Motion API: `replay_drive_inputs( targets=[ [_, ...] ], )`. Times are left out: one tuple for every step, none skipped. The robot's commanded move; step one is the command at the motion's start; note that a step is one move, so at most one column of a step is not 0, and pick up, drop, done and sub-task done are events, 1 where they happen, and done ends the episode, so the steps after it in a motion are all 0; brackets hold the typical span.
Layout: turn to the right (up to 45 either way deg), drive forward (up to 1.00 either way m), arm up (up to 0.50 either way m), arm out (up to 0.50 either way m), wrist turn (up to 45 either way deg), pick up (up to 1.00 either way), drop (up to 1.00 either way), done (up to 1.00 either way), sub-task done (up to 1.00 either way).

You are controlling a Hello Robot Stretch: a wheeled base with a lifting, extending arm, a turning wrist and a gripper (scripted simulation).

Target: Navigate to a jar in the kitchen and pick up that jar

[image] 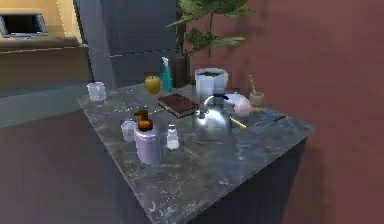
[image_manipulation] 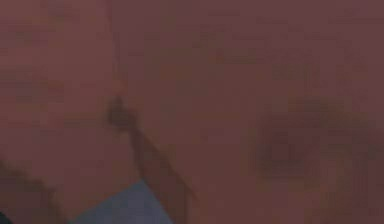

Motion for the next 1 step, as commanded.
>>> replay_drive_inputs(
  targets=[
    [-45.0,0.00,0.00,0.00,0.0,0.00,0.00,0.00,0.00]
  ],
)
